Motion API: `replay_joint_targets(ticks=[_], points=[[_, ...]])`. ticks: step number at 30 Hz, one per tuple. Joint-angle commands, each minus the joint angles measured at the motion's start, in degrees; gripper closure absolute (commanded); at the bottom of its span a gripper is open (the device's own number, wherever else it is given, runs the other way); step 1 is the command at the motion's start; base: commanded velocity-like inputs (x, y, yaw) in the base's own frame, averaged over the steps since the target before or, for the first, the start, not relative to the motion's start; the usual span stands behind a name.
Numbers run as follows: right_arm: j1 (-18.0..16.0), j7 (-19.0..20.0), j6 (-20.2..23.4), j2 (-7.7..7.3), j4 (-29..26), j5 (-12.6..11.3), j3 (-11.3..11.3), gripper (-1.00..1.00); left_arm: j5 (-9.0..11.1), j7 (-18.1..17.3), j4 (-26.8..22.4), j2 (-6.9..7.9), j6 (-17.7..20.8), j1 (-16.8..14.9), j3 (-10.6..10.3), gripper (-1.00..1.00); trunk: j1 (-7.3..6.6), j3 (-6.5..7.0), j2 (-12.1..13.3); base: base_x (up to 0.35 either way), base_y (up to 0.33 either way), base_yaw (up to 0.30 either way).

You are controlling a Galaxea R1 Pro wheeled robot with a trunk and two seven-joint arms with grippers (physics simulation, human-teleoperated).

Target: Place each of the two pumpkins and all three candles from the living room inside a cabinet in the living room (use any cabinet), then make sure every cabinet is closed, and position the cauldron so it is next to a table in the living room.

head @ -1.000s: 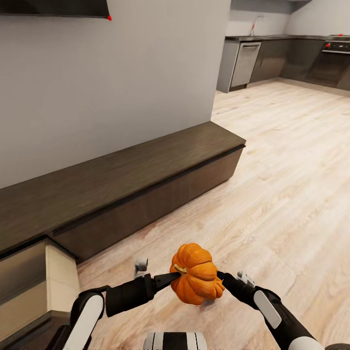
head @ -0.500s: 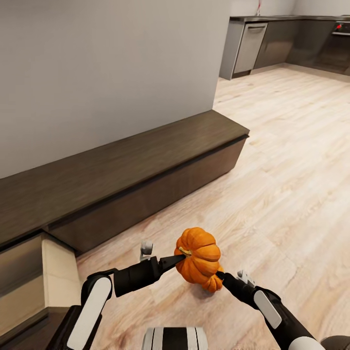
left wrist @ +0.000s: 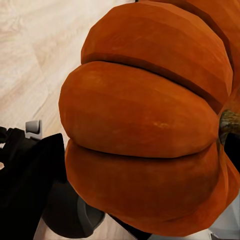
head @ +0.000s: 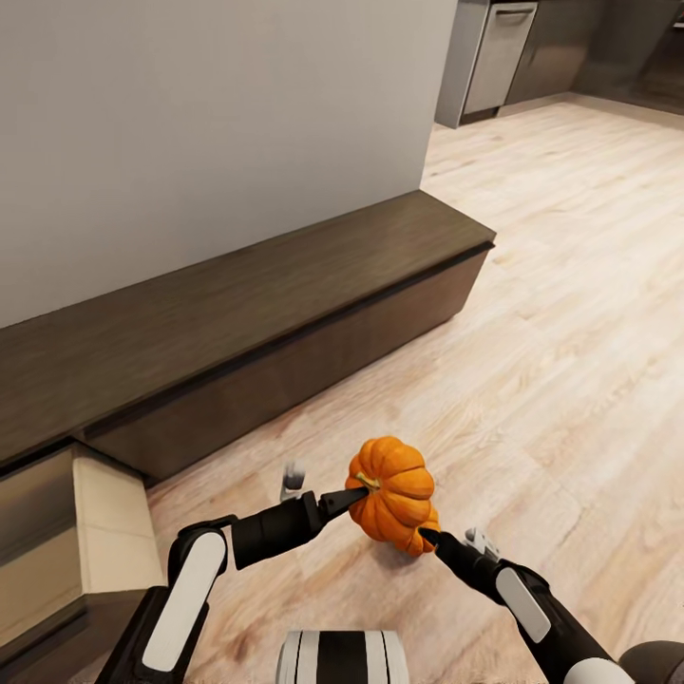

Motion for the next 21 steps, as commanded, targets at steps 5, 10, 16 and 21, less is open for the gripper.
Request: replay_joint_targets(ticks=[5,10,16,21], points=[[-0.01,0.08,-1.36,-0.07,0.02,-0.24,0.18,-1.00,-0.02,-0.12,-0.02,-0.14,0.29,-0.36,0.17,1.00,0.12,-1.15,-0.08,0.000,0.000,0.000],[-0.01,0.17,-2.79,-0.14,-0.05,-0.02,0.18,-1.00,-0.03,-0.11,-0.02,-0.21,0.05,-0.41,0.23,1.00,0.24,-2.26,-0.15,0.000,0.000,0.000],[-0.01,3.91,-5.19,-0.15,-0.06,0.04,0.18,-1.00,0.17,-0.11,-0.06,-0.22,-0.21,-0.42,0.23,1.00,0.40,-3.59,-0.23,0.000,0.000,0.000],[-0.01,7.99,-6.74,-0.15,-0.06,-0.22,0.10,-1.00,0.24,-0.11,-0.23,-0.16,-0.23,-0.40,0.12,1.00,0.42,-3.81,-0.24,0.000,0.000,0.000]])
